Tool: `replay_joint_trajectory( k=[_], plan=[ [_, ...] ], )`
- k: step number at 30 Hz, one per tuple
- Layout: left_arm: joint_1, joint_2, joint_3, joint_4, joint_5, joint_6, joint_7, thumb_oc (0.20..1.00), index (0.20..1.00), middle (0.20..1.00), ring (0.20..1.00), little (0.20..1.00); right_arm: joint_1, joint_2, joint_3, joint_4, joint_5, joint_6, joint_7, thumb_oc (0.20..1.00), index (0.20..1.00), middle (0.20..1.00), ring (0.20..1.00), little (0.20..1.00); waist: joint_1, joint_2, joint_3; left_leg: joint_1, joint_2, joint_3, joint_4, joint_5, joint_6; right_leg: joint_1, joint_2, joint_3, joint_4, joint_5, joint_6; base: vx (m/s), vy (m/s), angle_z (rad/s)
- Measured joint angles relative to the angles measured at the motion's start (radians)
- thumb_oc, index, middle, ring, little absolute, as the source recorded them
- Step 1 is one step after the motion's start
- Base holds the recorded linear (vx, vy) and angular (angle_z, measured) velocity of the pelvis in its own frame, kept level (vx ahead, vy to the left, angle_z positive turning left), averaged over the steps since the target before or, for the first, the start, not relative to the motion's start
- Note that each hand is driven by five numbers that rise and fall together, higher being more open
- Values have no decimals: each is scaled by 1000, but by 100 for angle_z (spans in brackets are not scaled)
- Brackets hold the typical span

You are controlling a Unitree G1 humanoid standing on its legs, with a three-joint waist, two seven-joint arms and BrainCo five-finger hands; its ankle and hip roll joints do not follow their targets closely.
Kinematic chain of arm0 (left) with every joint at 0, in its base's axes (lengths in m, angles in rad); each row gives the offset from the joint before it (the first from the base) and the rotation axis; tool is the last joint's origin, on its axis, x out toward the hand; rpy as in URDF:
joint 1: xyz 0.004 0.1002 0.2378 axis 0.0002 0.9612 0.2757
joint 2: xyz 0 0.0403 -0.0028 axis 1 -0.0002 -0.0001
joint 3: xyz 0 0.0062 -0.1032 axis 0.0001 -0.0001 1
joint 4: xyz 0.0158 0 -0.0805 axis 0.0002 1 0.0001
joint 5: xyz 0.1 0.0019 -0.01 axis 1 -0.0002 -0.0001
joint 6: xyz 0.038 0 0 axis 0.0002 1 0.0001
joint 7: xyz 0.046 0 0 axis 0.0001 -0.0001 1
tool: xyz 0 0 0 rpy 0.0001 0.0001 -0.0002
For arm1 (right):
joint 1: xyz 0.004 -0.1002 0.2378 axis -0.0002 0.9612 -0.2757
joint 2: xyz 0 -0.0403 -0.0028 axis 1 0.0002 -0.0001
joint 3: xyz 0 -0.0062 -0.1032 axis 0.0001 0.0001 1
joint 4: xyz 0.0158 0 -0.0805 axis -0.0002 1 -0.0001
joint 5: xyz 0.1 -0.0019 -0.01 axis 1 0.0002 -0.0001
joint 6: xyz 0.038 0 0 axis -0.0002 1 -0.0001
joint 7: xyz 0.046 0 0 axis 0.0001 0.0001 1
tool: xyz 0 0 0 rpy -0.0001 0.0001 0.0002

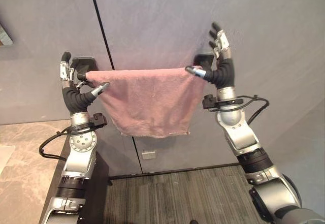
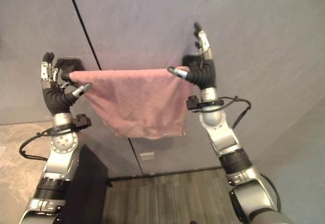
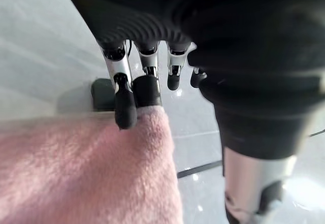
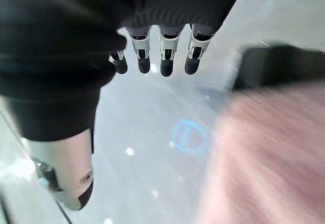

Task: Put brush and paste in cup on sink, flatten towel.

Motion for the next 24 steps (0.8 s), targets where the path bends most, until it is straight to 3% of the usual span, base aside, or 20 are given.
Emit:
replay_joint_trajectory(
  k=[5,12,14,17,19,24],
  plan=[
    [65,-22,74,-62,24,-3,13,1000,1000,1000,1000,1000,97,0,-96,-95,-36,-30,-46,1000,1000,1000,1000,1000,1,3,7,11,1,17,-1,-4,1,6,-1,6,-8,-2,2,-1,0,-4],
    [190,-31,82,-67,53,0,14,1000,1000,1000,1000,1000,325,-3,-128,-75,-1,-44,-26,1000,1000,1000,1000,1000,-21,8,14,18,1,21,-4,-11,7,10,-4,11,-8,-9,5,-13,1,-1],
    [231,-50,80,-12,53,-12,-2,1000,1000,1000,1000,1000,400,-8,-127,51,46,-60,10,1000,1000,1000,1000,1000,-25,6,16,21,0,24,-4,-11,4,10,-3,15,-3,-9,5,-46,1,-7],
    [282,-91,73,123,28,21,-31,1000,1000,1000,1000,1000,484,-7,-118,243,136,-19,67,1000,1000,1000,1000,1000,-25,8,23,30,1,35,-1,-15,2,12,-3,25,-4,-9,6,-35,-11,-9],
    [285,-130,63,320,-12,55,-66,1000,1000,1000,1000,1000,518,4,-115,391,215,3,107,1000,1000,1000,1000,1000,-27,12,29,32,1,38,0,-16,3,13,-4,27,-7,-10,6,-12,-2,-3],
    [345,-210,60,465,-62,69,-67,1000,1000,1000,1000,1000,592,39,-120,454,354,4,153,1000,1000,1000,1000,1000,-38,10,32,30,2,20,-3,-17,1,19,-4,15,-7,-11,6,-2,1,7]
  ],
)
